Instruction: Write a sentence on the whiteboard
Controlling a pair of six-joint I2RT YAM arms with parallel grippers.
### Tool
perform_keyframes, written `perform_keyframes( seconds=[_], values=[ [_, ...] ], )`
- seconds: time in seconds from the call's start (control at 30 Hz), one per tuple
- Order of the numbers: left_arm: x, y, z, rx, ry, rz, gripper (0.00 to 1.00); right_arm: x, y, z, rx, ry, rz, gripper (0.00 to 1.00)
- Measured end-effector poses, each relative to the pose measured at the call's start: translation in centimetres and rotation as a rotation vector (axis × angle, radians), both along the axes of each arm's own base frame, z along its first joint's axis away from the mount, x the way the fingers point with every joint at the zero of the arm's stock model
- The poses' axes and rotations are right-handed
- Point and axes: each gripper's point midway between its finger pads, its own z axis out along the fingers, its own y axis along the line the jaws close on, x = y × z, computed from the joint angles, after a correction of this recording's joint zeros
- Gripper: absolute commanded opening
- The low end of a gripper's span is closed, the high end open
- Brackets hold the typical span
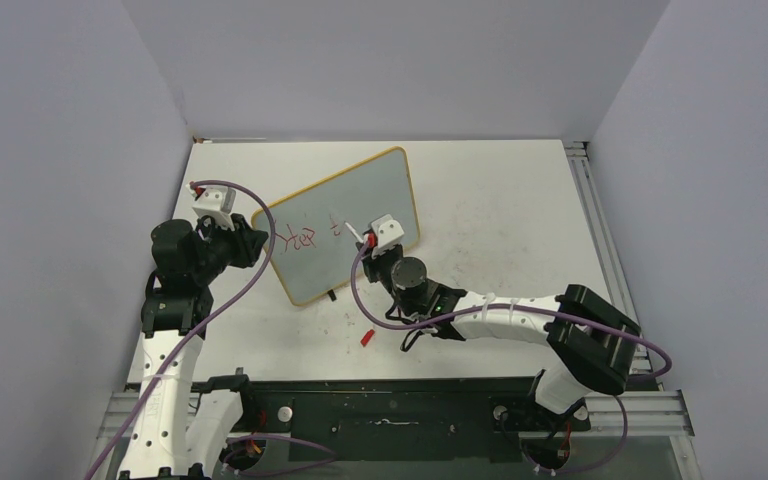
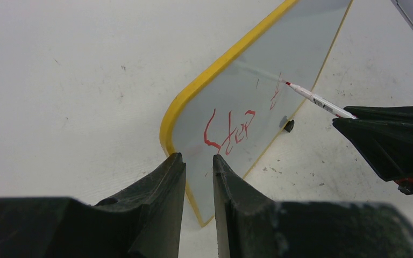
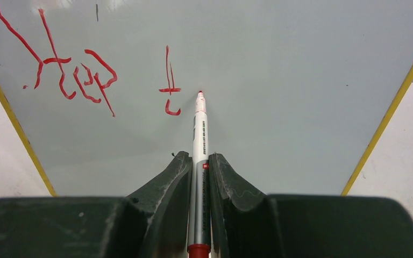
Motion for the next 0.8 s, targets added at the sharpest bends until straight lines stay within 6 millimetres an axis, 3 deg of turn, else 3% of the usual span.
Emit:
perform_keyframes(
  seconds=[0.8],
  values=[
    [0.00, 0.00, 0.00, 0.000, 0.000, 0.000, 0.24, -0.01, 0.57, -0.18, 0.003, 0.003, 0.018, 0.05]
  ],
)
